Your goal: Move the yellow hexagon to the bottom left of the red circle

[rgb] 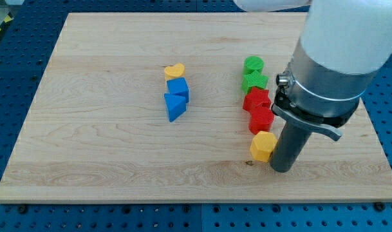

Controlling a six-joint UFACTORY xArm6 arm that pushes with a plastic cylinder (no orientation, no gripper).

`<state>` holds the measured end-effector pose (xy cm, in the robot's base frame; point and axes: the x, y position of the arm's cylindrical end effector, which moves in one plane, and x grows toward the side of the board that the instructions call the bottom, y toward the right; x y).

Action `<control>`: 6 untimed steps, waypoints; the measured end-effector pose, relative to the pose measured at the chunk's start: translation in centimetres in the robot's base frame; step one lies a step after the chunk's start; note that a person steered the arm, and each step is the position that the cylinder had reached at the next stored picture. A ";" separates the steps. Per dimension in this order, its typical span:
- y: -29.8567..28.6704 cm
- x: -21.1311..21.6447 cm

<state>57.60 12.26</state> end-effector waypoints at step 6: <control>-5.9 0.1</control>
